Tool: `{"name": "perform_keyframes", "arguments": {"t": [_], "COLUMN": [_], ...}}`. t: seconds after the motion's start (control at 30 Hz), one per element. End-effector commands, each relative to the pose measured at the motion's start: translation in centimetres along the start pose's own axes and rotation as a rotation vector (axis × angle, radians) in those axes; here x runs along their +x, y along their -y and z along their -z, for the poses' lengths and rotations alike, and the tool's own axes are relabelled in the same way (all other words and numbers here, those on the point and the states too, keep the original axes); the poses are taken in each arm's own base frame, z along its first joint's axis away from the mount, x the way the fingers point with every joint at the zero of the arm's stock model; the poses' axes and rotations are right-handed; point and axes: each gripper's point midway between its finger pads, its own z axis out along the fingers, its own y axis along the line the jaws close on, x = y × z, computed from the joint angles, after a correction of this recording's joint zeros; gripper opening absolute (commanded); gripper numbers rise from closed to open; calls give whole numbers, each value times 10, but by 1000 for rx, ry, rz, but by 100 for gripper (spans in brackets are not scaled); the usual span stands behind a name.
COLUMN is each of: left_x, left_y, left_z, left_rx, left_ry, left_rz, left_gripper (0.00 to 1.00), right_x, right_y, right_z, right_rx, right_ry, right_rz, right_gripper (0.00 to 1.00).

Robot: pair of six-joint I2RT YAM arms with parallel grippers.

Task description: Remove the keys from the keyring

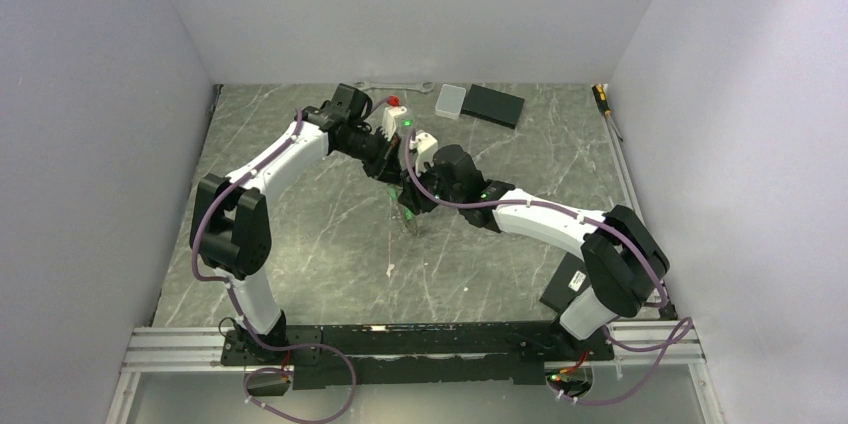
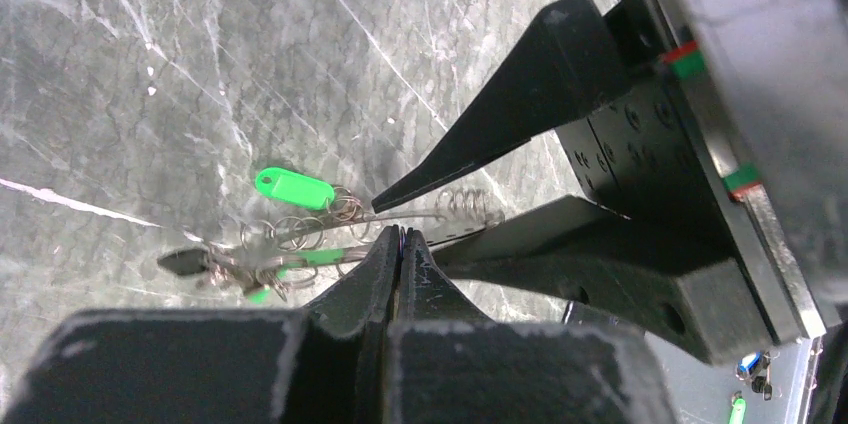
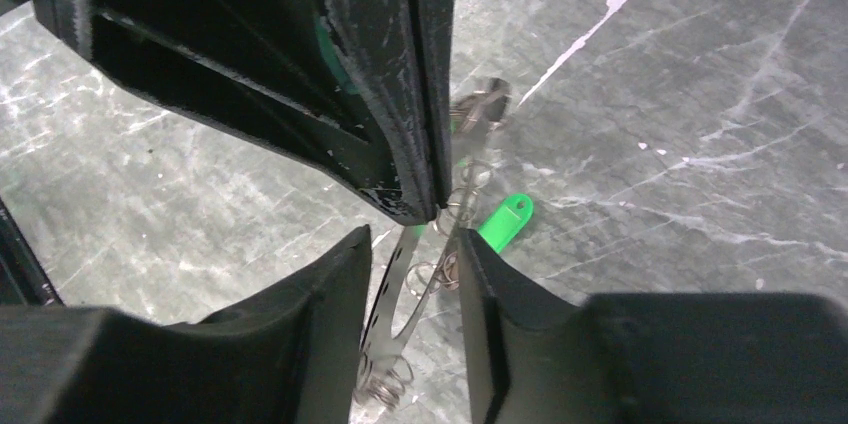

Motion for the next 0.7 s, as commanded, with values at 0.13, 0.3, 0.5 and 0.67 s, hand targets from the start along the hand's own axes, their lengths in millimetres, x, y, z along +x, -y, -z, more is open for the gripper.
{"name": "perform_keyframes", "arguments": {"t": [0.13,0.3,0.5,0.67], "left_x": [-17,-24,-36,-53], "left_y": [12,19,28,25], "left_z": [2,12,33,65], "left_rx": [42,40,11,-5], "left_ry": [38,22,13,97], "left_rz": [-16,-28,-72,-64], "left_gripper": [0,0,30,68], "right_x": [-13,-16,-33,-58], "right_y": [4,4,18,30], "right_z": [-1,0,11,27], "right_rx": [25,6,62,104], "right_ry": [26,-6,23,63], "right_rz": [18,101,258,374], "right_gripper": [17,0,0,0]}}
